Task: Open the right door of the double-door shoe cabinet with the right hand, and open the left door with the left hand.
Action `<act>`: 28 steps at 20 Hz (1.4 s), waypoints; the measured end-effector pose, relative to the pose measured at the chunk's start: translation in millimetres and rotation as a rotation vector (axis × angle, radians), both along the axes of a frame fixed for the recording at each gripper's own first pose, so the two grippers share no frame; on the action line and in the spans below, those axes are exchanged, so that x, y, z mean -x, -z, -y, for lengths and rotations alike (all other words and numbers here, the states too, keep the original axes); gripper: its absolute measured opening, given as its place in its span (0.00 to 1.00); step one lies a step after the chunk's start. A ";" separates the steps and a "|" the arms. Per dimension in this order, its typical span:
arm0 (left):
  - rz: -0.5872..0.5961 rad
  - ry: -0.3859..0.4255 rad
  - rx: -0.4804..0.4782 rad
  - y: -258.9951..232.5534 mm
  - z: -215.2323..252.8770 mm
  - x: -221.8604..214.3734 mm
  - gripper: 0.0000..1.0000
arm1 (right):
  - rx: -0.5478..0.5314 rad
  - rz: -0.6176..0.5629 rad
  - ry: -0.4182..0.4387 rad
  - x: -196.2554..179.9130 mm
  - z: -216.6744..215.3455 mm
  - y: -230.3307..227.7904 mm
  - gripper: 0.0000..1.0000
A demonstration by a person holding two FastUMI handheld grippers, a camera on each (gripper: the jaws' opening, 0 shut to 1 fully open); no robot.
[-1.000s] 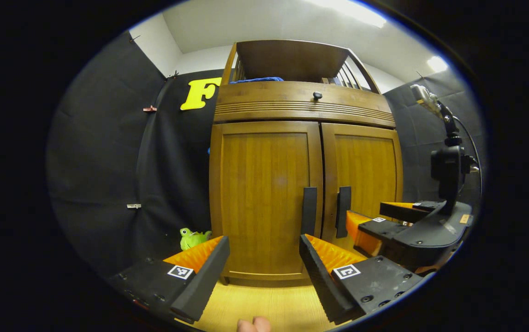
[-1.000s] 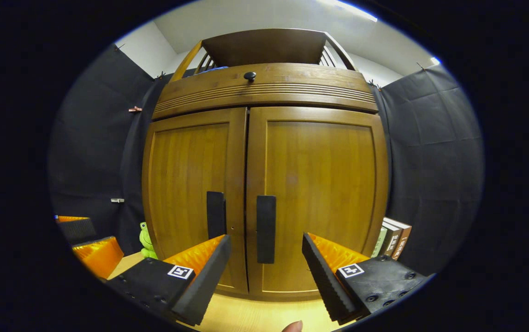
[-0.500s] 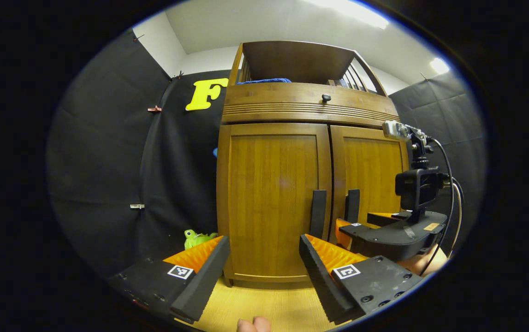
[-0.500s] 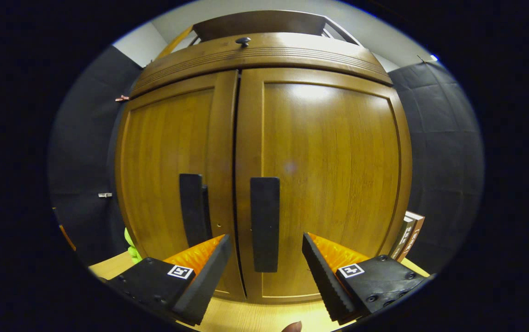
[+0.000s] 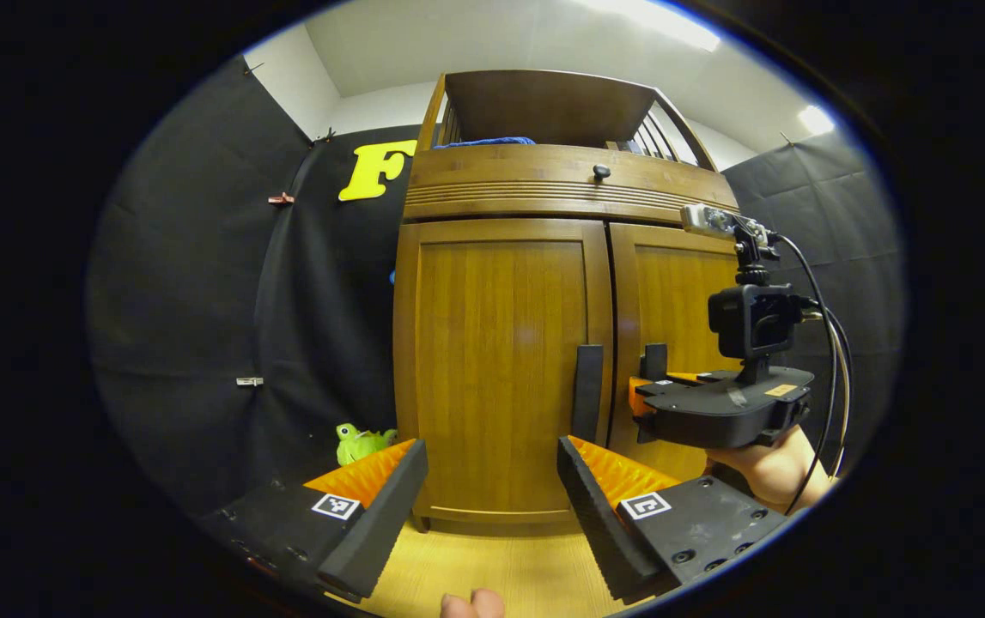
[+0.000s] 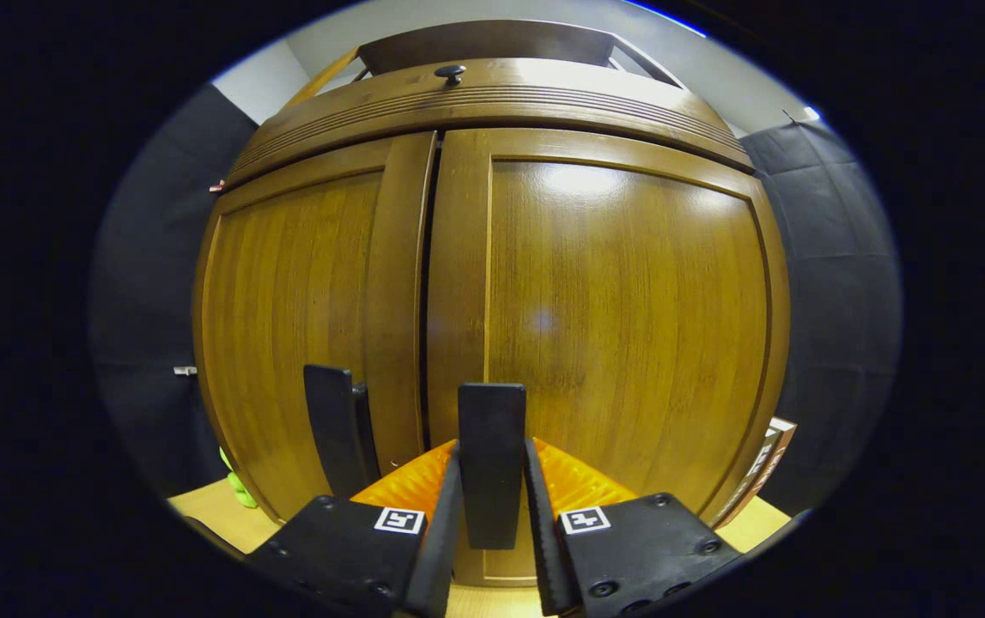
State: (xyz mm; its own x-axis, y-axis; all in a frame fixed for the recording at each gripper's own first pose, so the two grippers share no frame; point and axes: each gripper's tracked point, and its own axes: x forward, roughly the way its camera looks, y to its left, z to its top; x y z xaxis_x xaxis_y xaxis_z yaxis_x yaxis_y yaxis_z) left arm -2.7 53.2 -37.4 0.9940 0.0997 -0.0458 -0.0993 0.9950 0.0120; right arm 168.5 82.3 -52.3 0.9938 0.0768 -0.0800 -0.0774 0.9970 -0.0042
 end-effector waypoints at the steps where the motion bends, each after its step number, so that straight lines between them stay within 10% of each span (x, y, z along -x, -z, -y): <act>1: 0.000 -0.001 -0.002 -0.2 -0.2 0.1 0.93 | 0.010 -0.010 -0.005 0.6 1.2 3.8 0.43; 8: 0.011 0.017 0.013 -9.4 12.0 4.6 0.94 | -0.025 -0.013 -0.093 16.6 2.1 -1.7 0.21; 20: 0.021 0.045 0.030 -11.6 44.4 5.7 0.93 | -0.075 -0.034 -0.282 134.3 50.2 -24.0 0.25; 28: 0.000 0.079 0.020 -4.2 74.7 -16.1 0.94 | -0.084 -0.017 -0.245 196.8 132.9 -40.1 0.20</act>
